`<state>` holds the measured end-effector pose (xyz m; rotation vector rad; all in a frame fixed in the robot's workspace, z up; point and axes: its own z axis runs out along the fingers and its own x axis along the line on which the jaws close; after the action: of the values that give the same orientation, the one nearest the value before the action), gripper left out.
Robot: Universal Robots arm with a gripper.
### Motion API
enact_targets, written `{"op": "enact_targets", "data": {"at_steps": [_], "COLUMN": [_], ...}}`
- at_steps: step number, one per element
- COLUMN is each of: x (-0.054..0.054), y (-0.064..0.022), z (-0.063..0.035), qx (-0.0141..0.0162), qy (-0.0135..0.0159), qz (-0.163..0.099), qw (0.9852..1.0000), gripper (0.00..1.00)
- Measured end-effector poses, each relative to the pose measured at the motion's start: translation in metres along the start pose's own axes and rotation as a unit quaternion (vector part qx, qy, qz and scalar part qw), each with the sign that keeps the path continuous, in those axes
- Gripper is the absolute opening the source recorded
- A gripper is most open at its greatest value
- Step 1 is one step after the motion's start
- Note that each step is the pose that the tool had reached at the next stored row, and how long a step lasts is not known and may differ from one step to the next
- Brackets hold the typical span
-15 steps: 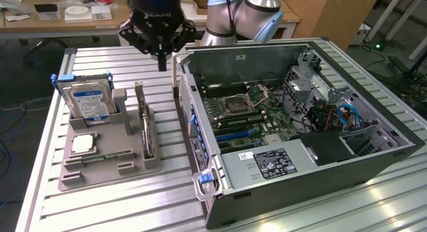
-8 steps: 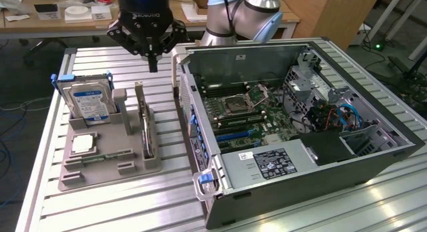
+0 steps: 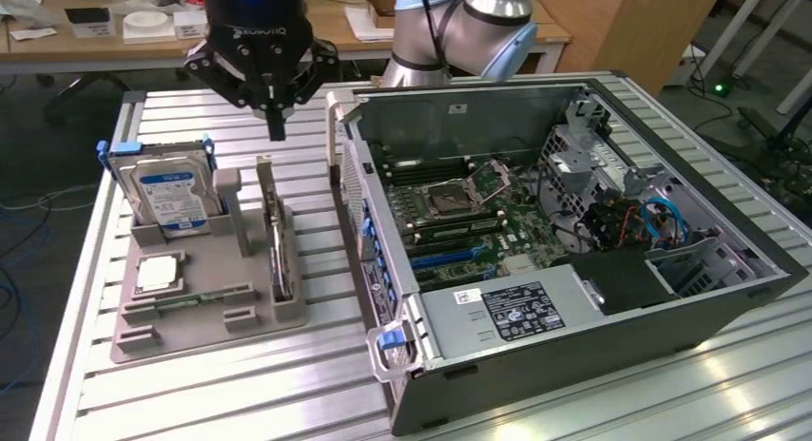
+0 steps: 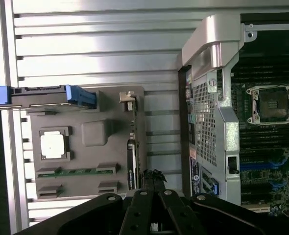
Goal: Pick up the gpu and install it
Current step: 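Reach for the gpu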
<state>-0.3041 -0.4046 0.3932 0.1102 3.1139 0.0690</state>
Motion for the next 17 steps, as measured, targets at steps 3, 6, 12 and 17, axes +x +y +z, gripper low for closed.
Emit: {"op": "enact_targets", "data": {"at_steps": [3, 6, 12, 17], "x": [0.006, 0.010, 0.016, 0.016], "y": [-0.0022, -0.0052, -0.0104, -0.0155], "z": [-0.0003, -0.0005, -0.0009, -0.0011], "qx": [0.0000, 0.0000, 0.0000, -0.0001], "qy": [0.0000, 0.0000, 0.0001, 0.0001], "qz": [0.000, -0.001, -0.002, -0.003], "qw": [1.0000, 1.0000, 1.0000, 1.0000], "gripper": [0.11, 0.11, 0.11, 0.11]}}
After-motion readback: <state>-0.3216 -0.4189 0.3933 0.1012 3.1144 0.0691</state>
